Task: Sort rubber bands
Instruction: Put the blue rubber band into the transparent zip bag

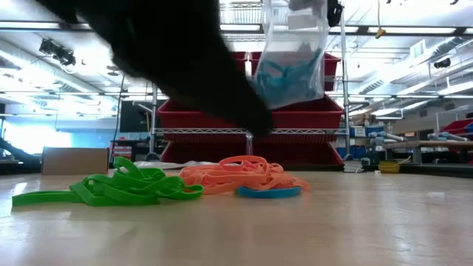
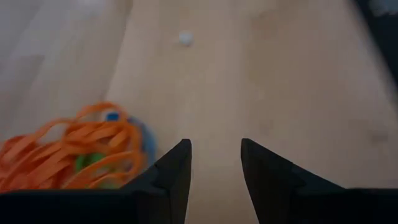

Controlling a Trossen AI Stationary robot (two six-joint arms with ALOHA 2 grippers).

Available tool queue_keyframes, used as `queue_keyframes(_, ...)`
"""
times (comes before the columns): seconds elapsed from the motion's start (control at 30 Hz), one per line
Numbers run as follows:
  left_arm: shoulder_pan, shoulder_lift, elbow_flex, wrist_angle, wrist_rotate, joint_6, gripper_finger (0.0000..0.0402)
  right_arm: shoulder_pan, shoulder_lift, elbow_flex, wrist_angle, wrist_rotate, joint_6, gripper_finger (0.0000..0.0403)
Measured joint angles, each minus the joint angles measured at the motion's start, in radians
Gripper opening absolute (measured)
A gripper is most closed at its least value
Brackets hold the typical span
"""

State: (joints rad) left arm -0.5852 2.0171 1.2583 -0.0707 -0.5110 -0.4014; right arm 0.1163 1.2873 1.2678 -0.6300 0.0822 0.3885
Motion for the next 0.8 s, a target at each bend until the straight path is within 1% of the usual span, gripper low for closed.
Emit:
queue_keyframes(0.07, 0.027, 0.0, -0.022, 0.0, 0.02, 0.001, 0.0147, -0.001, -0.012, 0.0, -0.001, 0.0, 0.0, 0.0)
queue_keyframes(0.17, 0.075, 0.0, -0.046, 0.008, 0.104, -0.014, 0.0147, 0.002, -0.022, 0.0, -0.004, -0.001, 0.0, 0.0)
queue_keyframes(0.3, 0.121, 0.0, -0.072, 0.009, 0.123, -0.015, 0.0147, 0.016, -0.023, 0.0, -0.021, -0.001, -0.001, 0.0)
queue_keyframes(0.5, 0.19, 0.031, -0.092, 0.035, 0.251, -0.013, 0.0147, 0.041, -0.023, 0.0, -0.022, 0.001, -0.006, 0.0)
queue_keyframes(0.63, 0.199, 0.043, -0.093, 0.058, 0.245, -0.018, 0.0146, 0.054, -0.023, 0.0, -0.026, 0.004, -0.006, 0.0)
queue_keyframes(0.7, 0.199, 0.045, -0.091, 0.066, 0.235, 0.0, 0.0137, 0.059, -0.023, 0.0, -0.025, 0.011, -0.006, 0.0)
queue_keyframes(0.73, 0.199, 0.045, -0.084, 0.056, 0.234, 0.002, 0.0126, 0.059, -0.023, 0.0, -0.026, 0.014, -0.006, 0.0)
queue_keyframes(0.8, 0.199, 0.046, -0.069, 0.021, 0.235, 0.003, 0.0086, 0.059, -0.023, 0.0, -0.025, 0.019, -0.006, 0.0)
